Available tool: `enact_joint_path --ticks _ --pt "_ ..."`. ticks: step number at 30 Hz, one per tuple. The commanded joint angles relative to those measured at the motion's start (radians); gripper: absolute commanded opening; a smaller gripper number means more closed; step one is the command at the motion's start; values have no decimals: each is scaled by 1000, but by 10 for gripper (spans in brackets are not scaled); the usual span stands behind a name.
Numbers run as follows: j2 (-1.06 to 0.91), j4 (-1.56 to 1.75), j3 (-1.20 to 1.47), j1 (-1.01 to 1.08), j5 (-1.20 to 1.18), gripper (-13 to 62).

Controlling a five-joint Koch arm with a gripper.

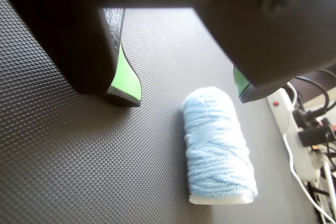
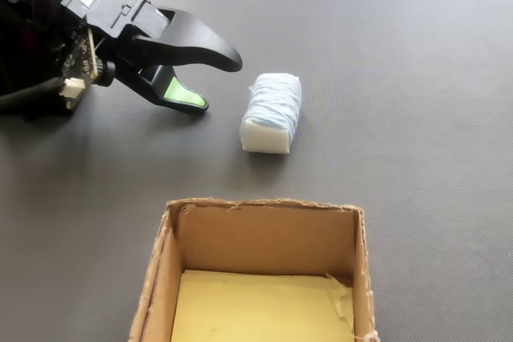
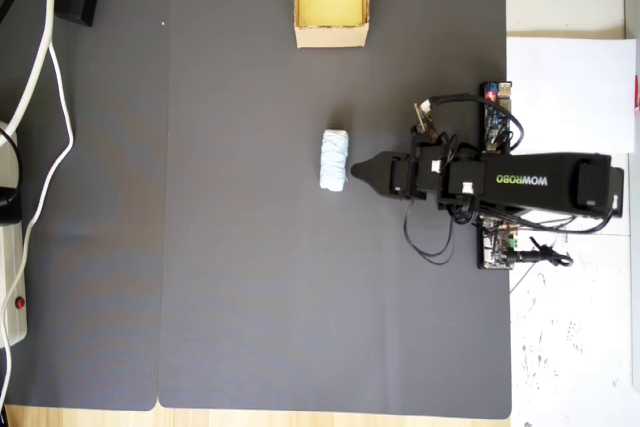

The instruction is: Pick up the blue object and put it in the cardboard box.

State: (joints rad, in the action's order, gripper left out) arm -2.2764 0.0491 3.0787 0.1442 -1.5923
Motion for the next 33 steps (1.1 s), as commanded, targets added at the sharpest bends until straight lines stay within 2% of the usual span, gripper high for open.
enact_joint_path --ticks 1,18,33 --pt "-94 -103 40 0 -9 346" --pt "-92 -94 40 -31 -11 360" --pt "-92 268 -2 -18 114 359"
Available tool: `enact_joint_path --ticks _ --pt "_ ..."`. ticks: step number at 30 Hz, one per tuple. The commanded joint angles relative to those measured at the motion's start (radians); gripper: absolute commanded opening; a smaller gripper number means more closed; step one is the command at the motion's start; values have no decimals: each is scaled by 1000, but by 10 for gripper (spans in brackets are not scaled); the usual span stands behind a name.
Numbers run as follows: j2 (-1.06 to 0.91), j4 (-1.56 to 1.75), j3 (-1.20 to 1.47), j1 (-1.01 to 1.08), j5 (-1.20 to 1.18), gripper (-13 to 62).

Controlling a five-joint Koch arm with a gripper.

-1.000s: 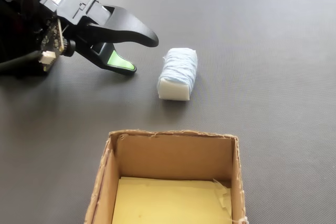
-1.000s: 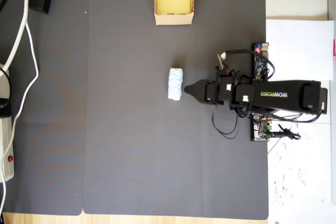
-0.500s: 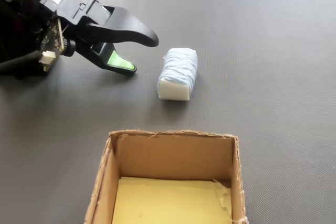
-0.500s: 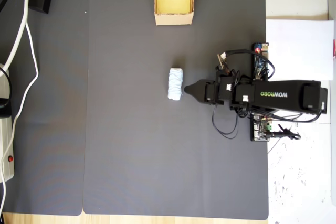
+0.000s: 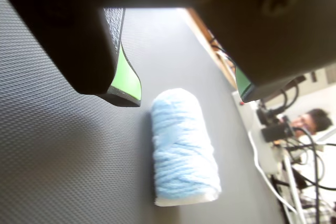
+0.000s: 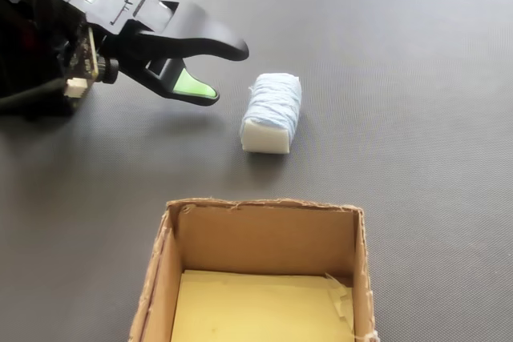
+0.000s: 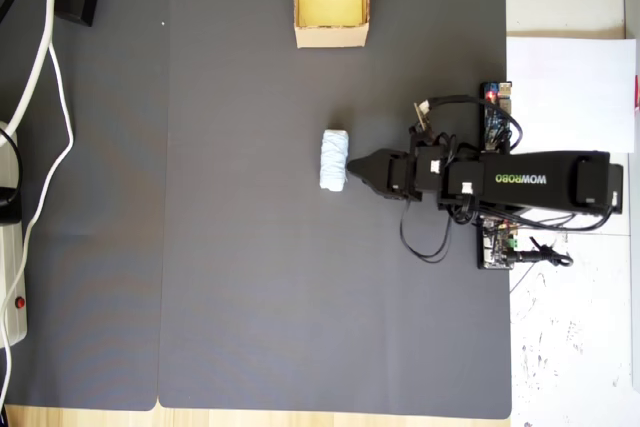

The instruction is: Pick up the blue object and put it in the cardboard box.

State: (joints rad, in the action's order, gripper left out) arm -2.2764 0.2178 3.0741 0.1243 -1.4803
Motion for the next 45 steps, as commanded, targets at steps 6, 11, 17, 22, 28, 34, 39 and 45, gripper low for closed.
enact_joint_path --ticks 6,11,17,22,28,34,39,45 --pt "-92 20 -89 23 -2 352" --pt "-83 -314 -295 34 -5 350" --pt "-35 -448 -394 34 -32 345" --pt "61 -592 -472 44 -80 345" --pt "281 -723 -649 48 -127 344" --pt "426 -742 -742 51 -163 344" --pt "525 -749 -792 55 -186 343" --pt "638 -739 -838 67 -193 337"
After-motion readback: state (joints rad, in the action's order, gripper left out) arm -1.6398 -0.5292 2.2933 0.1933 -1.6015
